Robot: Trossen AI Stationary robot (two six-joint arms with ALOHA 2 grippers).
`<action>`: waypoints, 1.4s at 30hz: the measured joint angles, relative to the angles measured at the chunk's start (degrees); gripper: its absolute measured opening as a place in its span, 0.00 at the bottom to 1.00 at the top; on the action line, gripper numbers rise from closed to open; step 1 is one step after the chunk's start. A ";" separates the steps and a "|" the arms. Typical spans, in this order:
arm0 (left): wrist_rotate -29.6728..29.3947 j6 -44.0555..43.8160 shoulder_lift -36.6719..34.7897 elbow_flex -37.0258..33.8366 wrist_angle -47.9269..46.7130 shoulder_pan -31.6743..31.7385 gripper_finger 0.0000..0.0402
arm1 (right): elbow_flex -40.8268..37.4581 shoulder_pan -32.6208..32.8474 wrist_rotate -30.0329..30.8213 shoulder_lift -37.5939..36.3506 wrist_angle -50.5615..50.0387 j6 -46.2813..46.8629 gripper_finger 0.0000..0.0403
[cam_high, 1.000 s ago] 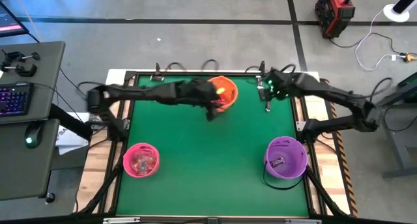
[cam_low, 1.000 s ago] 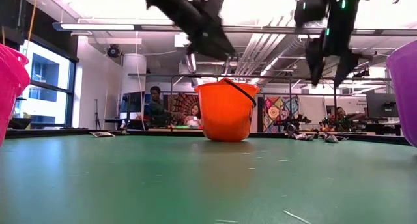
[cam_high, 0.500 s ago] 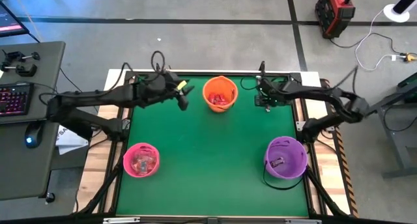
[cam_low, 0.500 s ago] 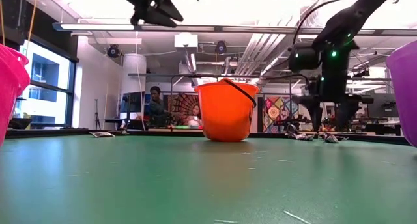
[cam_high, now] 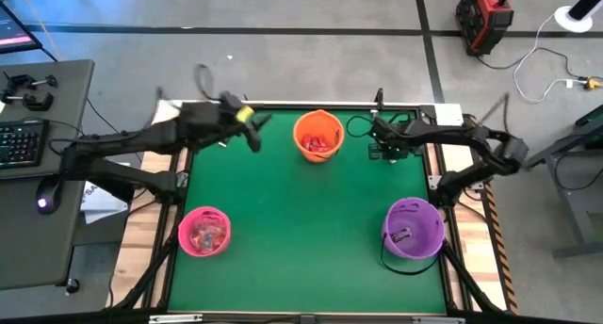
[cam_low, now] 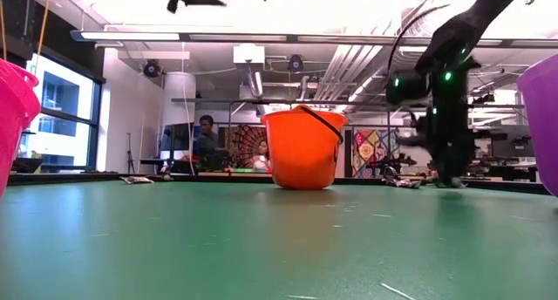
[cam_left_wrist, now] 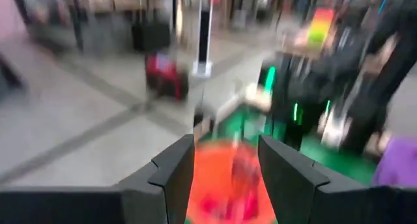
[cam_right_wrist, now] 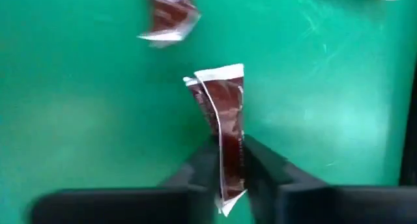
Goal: Sort candy by brand, put in halloween buckets
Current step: Put the brown chocolate into the violet bucket
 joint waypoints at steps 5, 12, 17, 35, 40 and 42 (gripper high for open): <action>-3.29 13.23 -4.46 0.60 6.55 1.83 0.40 | 0.14 4.56 -0.23 -11.50 -4.39 1.34 0.06; -3.69 14.59 -6.46 0.58 7.15 7.52 0.40 | 0.16 19.48 -2.90 -32.98 -2.83 13.52 0.03; 1.05 13.34 -4.11 0.47 5.31 11.30 0.40 | 0.29 35.09 -8.65 -40.31 8.98 18.51 0.02; 5.93 13.29 1.33 0.45 5.29 16.06 0.40 | 11.39 69.88 -12.69 -35.83 -19.74 51.10 0.00; 5.91 13.25 1.33 0.45 5.25 16.36 0.40 | 13.43 69.80 -18.04 -35.20 -28.52 50.86 0.00; 5.91 13.21 1.33 0.45 4.98 16.36 0.40 | 12.39 69.82 -17.98 -35.22 -26.21 50.81 0.00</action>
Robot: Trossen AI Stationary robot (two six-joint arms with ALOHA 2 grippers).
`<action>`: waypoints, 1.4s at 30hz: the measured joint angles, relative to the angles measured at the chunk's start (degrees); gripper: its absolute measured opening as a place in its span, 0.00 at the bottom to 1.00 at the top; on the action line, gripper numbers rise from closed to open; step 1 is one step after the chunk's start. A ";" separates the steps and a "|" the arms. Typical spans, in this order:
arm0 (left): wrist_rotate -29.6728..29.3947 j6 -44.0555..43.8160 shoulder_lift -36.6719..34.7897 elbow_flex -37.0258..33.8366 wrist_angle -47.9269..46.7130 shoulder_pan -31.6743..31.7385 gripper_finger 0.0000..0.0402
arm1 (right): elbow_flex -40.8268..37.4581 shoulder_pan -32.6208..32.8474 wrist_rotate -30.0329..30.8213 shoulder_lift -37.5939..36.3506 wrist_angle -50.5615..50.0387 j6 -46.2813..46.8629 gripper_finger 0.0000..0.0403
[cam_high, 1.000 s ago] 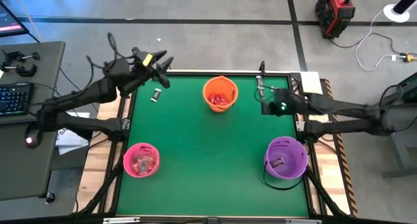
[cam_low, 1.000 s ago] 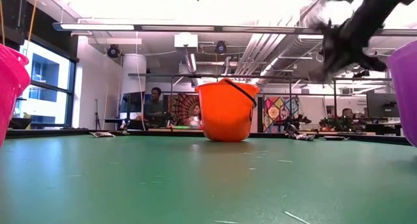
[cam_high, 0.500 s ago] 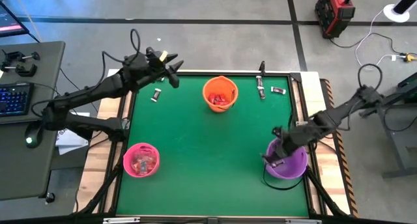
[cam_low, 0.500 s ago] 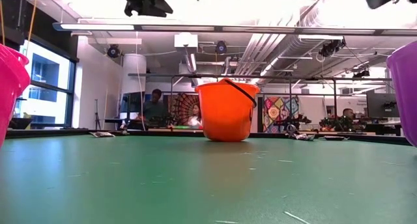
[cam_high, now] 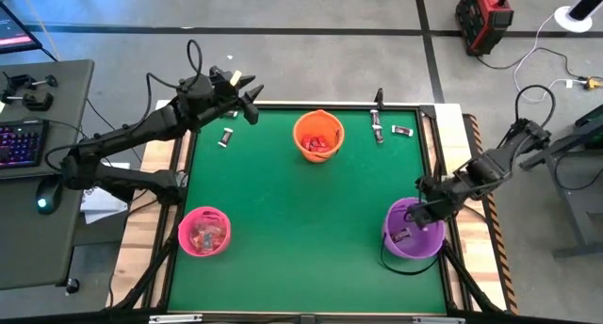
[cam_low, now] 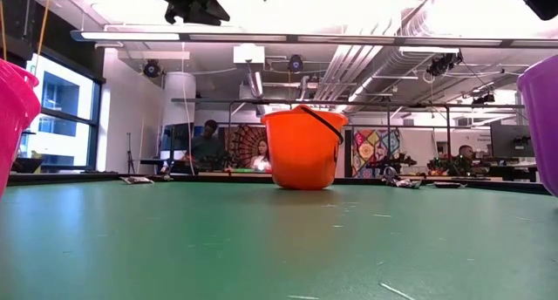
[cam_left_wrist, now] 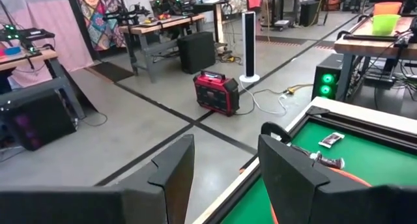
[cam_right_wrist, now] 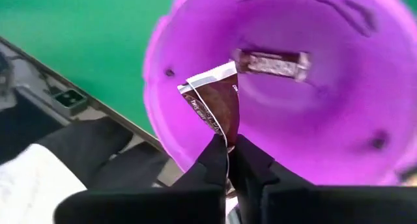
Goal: Sort candy by brand, put in halloween buckets
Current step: Put the brown chocolate into the violet bucket
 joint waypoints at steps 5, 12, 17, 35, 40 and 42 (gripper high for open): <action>0.00 0.02 -0.02 0.00 -0.18 0.00 0.40 | -2.74 -0.07 -0.39 0.73 4.38 0.52 0.07; -0.02 0.10 -0.02 0.00 -0.22 0.00 0.40 | -2.85 -0.07 -5.78 1.84 5.69 0.30 0.37; -0.04 3.48 -0.87 0.00 -2.04 0.00 0.40 | -0.96 -0.25 -4.11 1.77 8.13 0.35 0.53; 13.12 -8.06 18.71 0.04 -41.82 20.91 0.43 | 3.27 -30.55 16.79 8.78 27.33 -23.01 0.56; 9.91 -11.80 23.82 -0.81 -44.74 22.20 0.43 | 3.27 -36.70 12.98 14.83 32.85 -35.76 0.56; 9.05 -12.45 24.54 -2.14 -44.45 22.68 0.43 | 3.27 -38.44 12.05 17.27 35.86 -39.37 0.56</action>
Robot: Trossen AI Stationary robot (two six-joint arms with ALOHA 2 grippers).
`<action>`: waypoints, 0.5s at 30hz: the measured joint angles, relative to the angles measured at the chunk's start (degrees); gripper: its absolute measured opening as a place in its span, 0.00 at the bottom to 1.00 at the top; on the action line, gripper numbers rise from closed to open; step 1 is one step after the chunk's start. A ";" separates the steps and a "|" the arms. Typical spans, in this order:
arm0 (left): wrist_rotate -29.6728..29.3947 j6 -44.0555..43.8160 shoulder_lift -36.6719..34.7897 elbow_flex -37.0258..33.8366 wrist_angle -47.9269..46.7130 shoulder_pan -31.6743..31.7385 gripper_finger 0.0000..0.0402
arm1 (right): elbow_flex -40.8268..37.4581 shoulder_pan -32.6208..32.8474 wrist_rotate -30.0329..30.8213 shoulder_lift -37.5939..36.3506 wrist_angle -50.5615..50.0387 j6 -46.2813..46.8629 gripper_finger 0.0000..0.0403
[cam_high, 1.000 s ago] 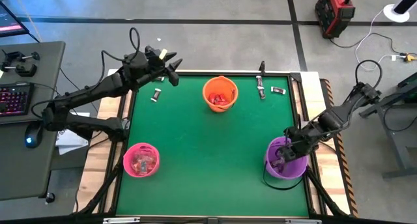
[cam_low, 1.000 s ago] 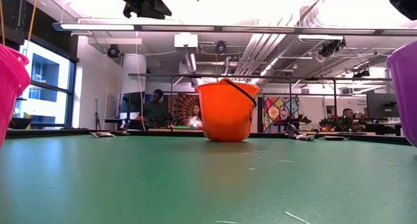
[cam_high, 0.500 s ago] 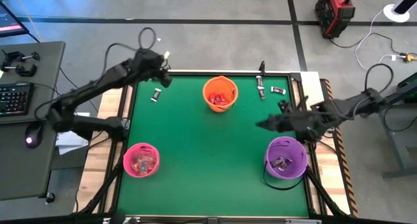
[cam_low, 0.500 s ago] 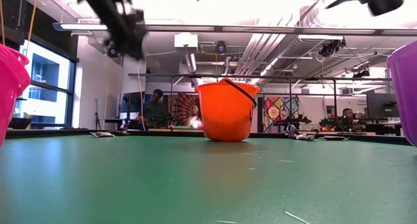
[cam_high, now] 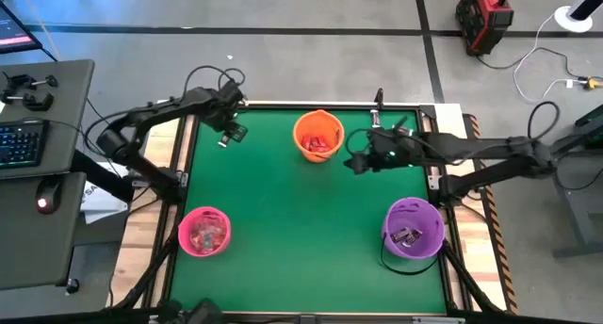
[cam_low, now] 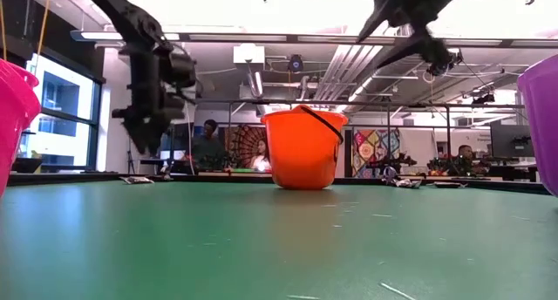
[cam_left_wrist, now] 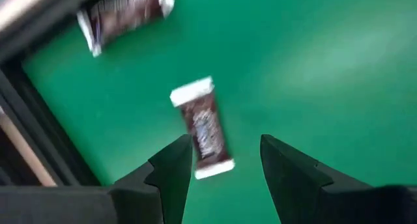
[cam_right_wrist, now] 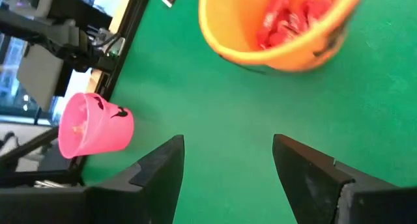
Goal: Sort candy by brand, put in halloween buckets
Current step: Put the brown chocolate into the violet bucket
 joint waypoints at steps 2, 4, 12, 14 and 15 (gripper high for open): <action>-0.23 -0.81 0.66 -1.59 -0.67 0.90 0.43 | 0.00 -1.47 -1.82 2.29 2.99 -2.87 0.56; -0.33 -2.93 0.74 -3.27 -0.26 1.75 0.43 | -0.02 -2.46 -3.92 4.31 5.75 -5.37 0.56; 3.46 -7.50 0.66 -9.55 8.92 3.63 0.43 | -0.07 -2.89 -8.60 8.18 9.81 -10.34 0.56; 3.66 -8.38 0.82 -10.70 11.65 3.96 0.43 | -0.07 -2.89 -8.60 8.18 9.90 -11.22 0.56; 3.10 -8.76 0.92 -10.86 12.12 3.98 0.43 | -0.07 -2.89 -8.60 8.19 9.87 -11.56 0.56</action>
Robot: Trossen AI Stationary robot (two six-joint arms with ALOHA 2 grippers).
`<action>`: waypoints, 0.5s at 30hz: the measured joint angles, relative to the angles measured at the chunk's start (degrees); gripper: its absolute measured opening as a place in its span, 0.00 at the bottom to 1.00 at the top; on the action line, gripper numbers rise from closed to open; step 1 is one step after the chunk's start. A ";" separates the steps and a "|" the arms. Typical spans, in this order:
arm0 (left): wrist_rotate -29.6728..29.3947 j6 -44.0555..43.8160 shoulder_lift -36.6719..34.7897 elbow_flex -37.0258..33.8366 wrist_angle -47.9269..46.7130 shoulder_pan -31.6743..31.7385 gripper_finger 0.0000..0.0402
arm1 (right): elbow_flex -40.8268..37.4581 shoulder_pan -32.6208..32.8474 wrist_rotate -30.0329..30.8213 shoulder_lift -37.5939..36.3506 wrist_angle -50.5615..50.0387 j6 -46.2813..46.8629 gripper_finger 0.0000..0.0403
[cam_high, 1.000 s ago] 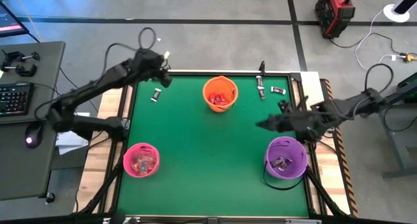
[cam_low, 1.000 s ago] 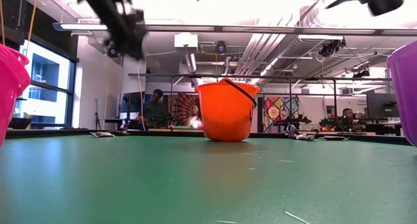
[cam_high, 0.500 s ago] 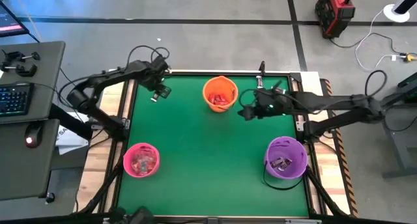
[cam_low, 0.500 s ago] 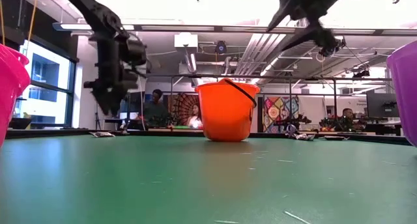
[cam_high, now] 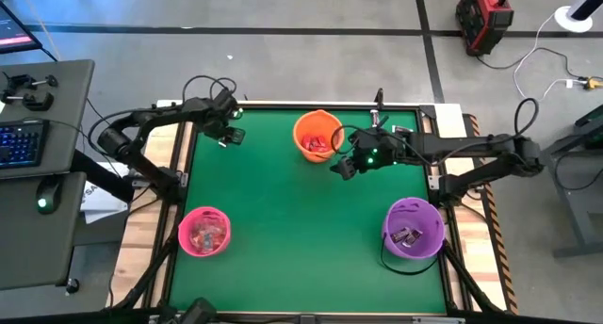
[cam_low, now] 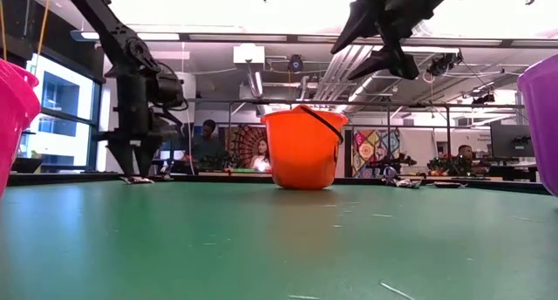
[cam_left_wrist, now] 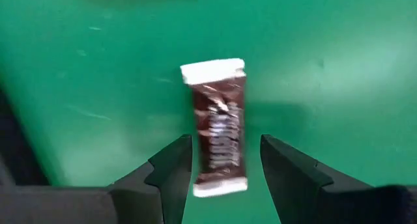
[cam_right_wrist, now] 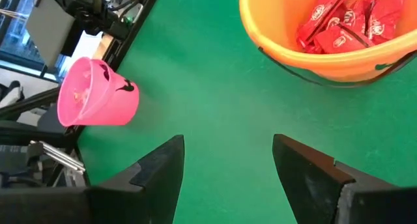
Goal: Sort candy by brand, put in halloween buckets
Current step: Put the brown chocolate into the violet bucket
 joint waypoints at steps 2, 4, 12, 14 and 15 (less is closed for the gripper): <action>-0.91 -1.25 -0.03 -0.05 0.70 -0.09 0.43 | 0.00 0.00 -0.23 0.02 0.04 -0.15 0.56; -1.63 -2.46 -0.06 -0.05 1.55 -0.11 0.43 | 0.00 0.00 -0.83 0.02 0.12 -0.19 0.56; -2.61 -1.25 -0.06 -1.37 0.78 -1.63 0.28 | 0.00 0.02 -0.91 0.02 0.09 -1.22 0.56; -3.96 -1.41 -0.09 -2.16 1.24 -2.65 0.19 | 0.00 0.02 -1.00 0.02 0.07 -1.22 0.56; -4.48 -1.70 -0.21 -2.46 1.46 -3.07 0.15 | 0.00 0.04 -1.01 0.02 0.07 -1.22 0.56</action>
